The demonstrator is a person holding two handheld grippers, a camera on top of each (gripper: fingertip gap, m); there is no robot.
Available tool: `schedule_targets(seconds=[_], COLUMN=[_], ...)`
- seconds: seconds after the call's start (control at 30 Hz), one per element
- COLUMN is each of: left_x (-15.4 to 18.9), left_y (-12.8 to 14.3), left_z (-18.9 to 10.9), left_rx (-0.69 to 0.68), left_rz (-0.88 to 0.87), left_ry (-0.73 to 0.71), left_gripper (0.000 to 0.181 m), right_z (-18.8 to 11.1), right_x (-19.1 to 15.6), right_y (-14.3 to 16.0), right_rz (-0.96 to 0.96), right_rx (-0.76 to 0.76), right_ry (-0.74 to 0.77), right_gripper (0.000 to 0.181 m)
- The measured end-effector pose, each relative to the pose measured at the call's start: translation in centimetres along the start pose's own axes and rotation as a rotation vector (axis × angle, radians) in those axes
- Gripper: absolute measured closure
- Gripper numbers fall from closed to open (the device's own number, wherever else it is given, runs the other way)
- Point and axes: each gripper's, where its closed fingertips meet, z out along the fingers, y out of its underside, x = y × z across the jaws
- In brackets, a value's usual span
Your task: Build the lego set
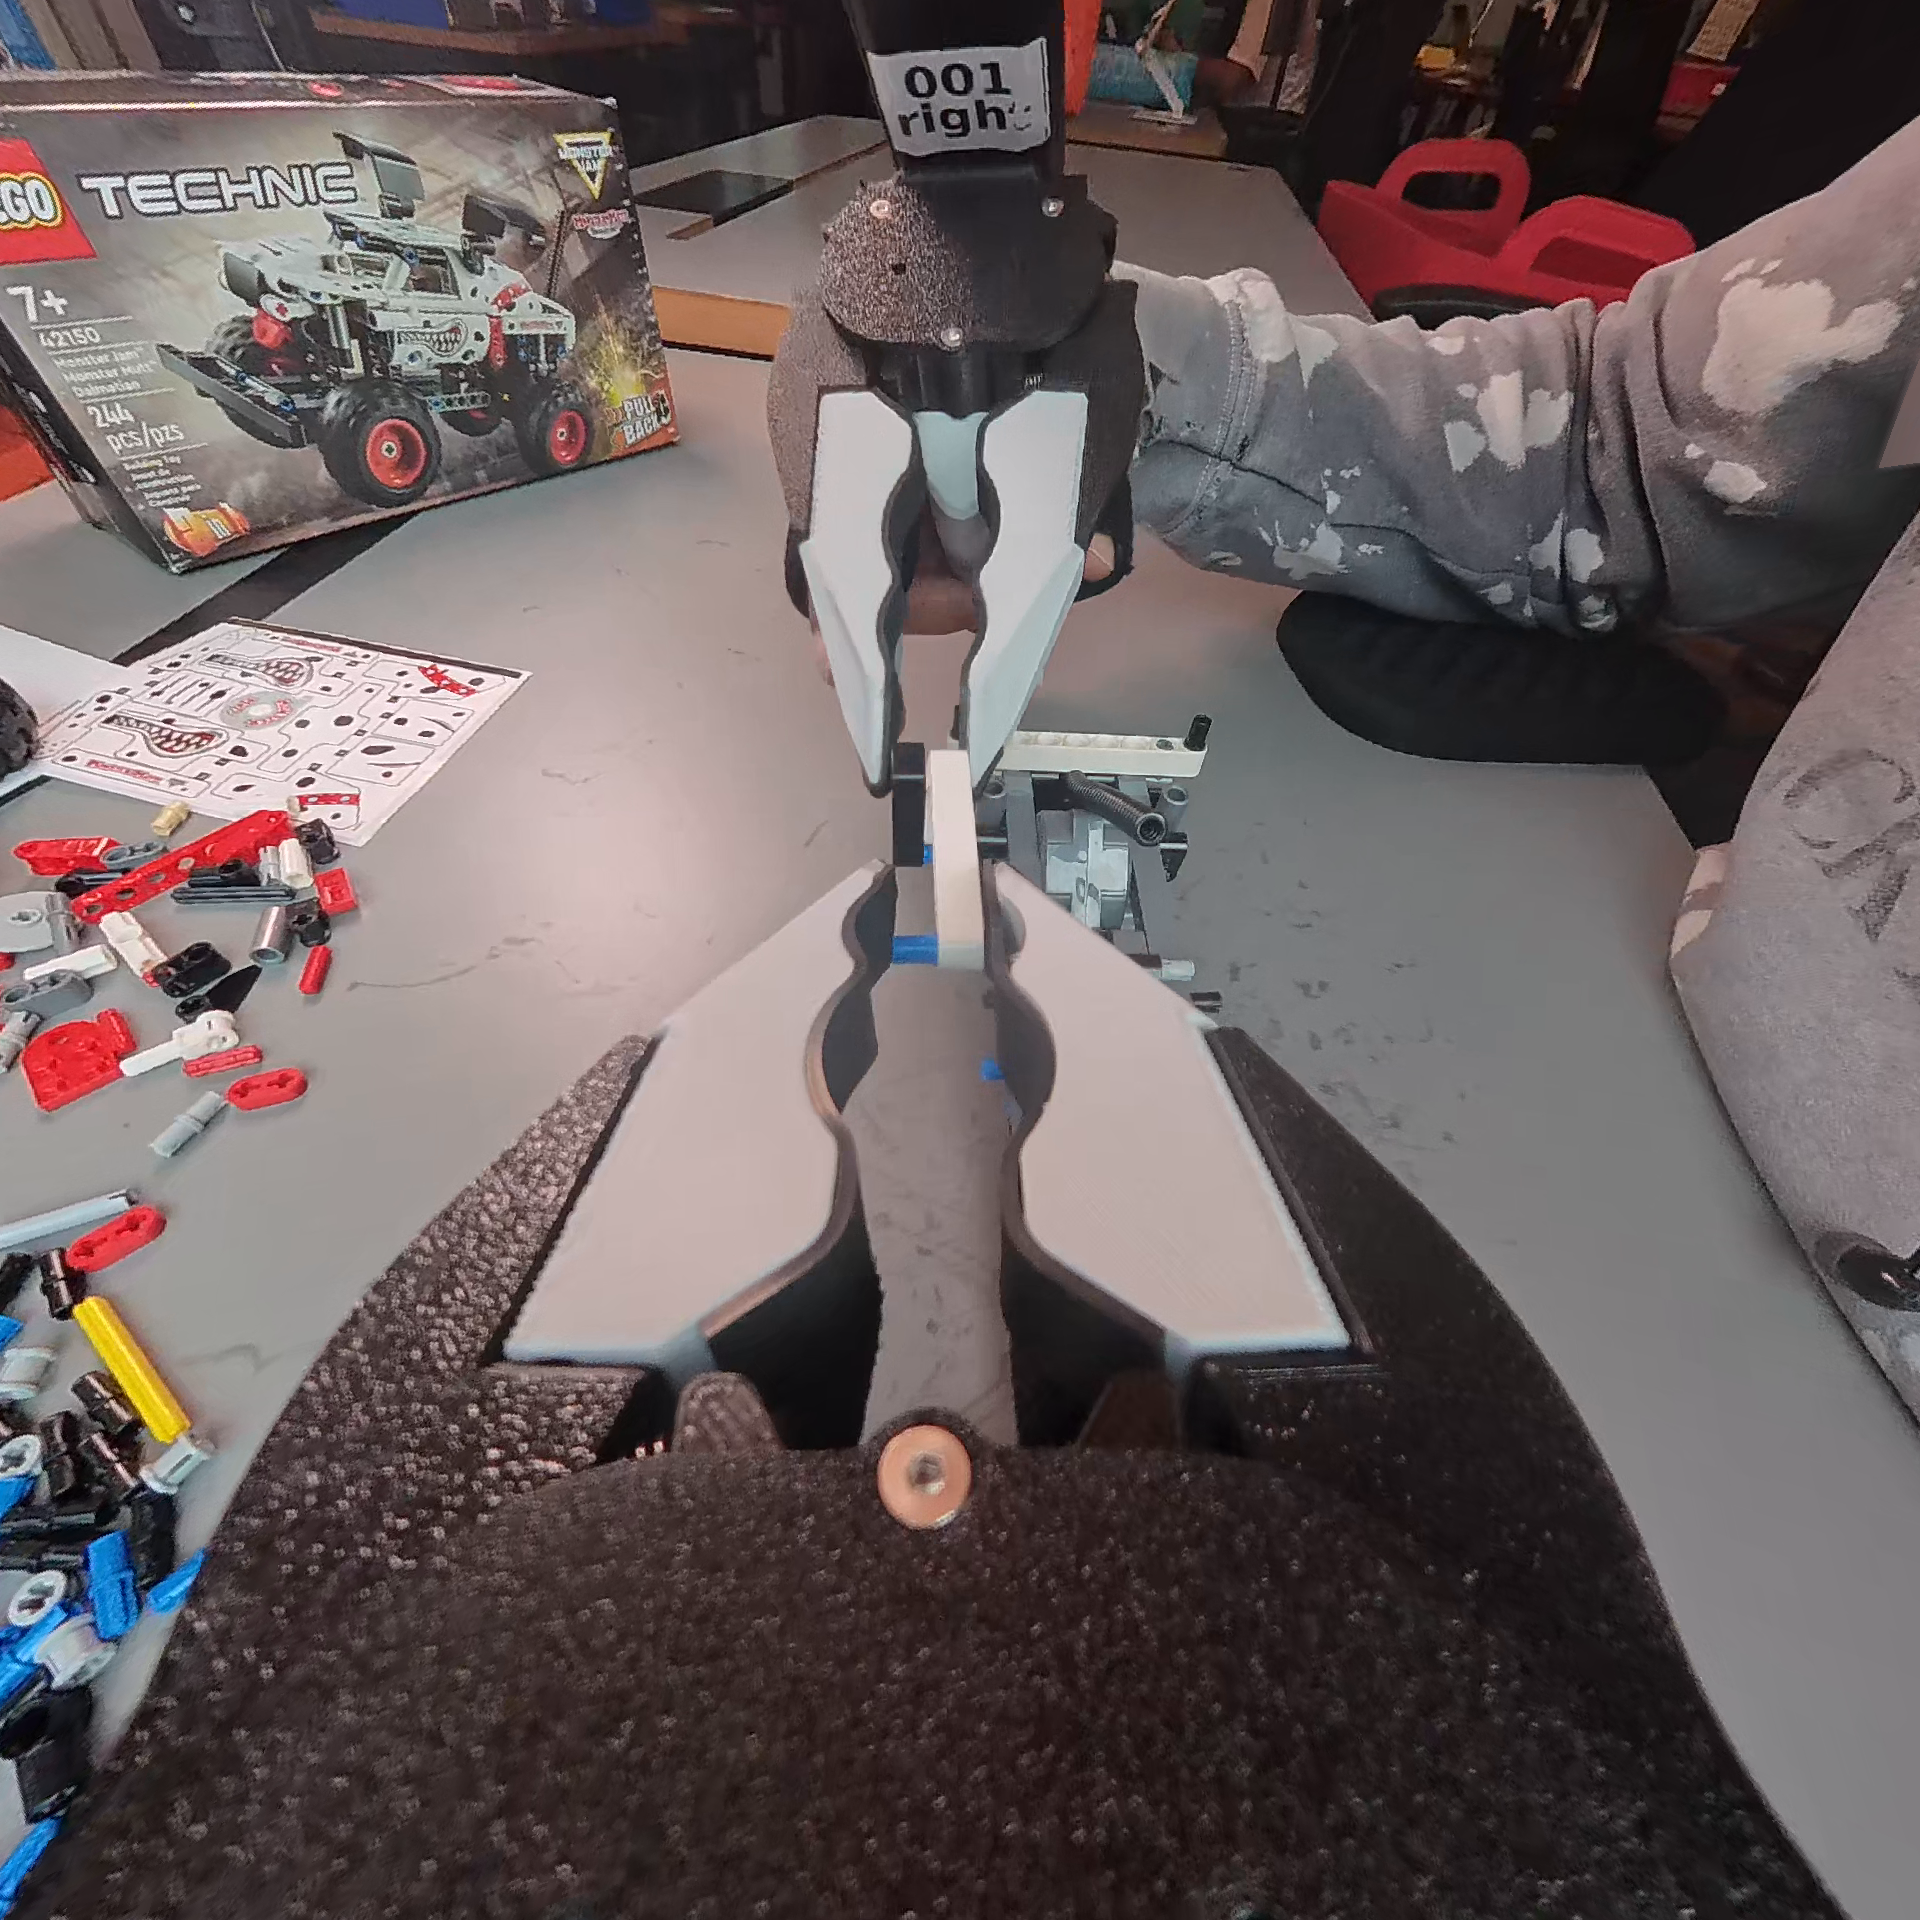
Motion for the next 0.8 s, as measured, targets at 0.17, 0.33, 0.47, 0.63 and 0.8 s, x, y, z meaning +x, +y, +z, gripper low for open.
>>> schedule_targets(seconds=[0.17,0.33,0.47,0.63,0.8], left_x=[0.09,0.22,0.14,0.06,-0.03], left_y=[0.50,0.89,0.77,0.80,0.63], left_z=[0.37,0.68,0.69,0.73,0.78], left_rx=[-0.032,-0.061,-0.058,-0.063,-0.057], left_rz=[0.000,0.004,0.001,-0.006,-0.011], left_ry=[0.012,0.017,0.008,-0.005,-0.021], left_gripper=[0.164,0.164,0.164,0.163,0.163], right_z=[-0.07,-0.41,-0.39,-0.22,-0.47], right_x=[-0.18,-0.37,-0.47,-0.62,-0.69], right_y=[0.52,0.61,0.71,0.71,0.48], right_rz=[-0.011,-0.008,0.005,0.021,0.039], right_rx=[-0.016,-0.020,-0.013,0.008,0.037], right_ry=[0.000,-0.004,-0.007,-0.012,-0.023], right_gripper=[0.165,0.165,0.166,0.166,0.166])
